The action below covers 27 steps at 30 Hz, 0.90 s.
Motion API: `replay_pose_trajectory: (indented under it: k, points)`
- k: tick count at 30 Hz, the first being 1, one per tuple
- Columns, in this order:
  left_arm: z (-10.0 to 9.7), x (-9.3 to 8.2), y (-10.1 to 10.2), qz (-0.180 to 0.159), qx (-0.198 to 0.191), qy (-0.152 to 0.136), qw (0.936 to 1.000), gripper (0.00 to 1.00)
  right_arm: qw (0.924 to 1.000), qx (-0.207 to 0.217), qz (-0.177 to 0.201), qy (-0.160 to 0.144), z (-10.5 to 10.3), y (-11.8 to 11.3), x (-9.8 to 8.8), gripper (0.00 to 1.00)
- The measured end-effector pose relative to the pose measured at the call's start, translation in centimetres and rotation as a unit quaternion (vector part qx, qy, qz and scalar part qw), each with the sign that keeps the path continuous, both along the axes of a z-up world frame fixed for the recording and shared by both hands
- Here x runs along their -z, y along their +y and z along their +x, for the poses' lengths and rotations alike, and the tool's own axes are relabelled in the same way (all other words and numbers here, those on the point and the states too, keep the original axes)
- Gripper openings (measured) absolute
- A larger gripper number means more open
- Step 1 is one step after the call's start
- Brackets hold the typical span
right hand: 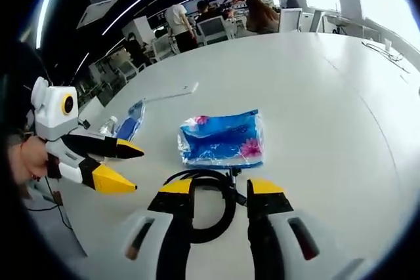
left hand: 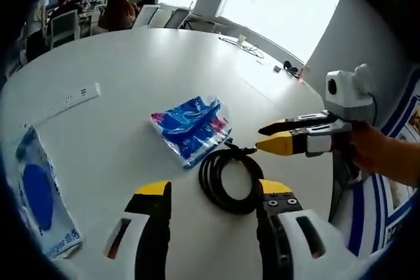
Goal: Arrange the tabletop items into an orderly group along one side of the table until the central work area is clear of visible clutter.
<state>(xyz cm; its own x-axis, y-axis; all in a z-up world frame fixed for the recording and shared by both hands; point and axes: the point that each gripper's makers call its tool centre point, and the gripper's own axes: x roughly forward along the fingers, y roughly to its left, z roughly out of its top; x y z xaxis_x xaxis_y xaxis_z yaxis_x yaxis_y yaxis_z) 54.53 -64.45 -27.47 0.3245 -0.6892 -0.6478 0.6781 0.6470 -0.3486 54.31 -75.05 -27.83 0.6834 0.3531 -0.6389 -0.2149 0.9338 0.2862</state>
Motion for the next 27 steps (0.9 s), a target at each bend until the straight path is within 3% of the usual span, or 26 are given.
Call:
replay_pose_trajectory:
  k: [17, 27]
  points:
    - [-0.9, -2.1, 5.4, 0.002, -0.034, -0.019, 0.9992, 0.53, 0.9982, -0.051, 0.004, -0.031, 0.4, 3.8, -2.7, 0.33]
    - [-1.8, -3.8, 9.9, 0.002, -0.062, -0.032, 0.9976, 0.53, 0.9935, -0.102, 0.008, -0.049, 1.1, 8.4, -4.6, 0.35]
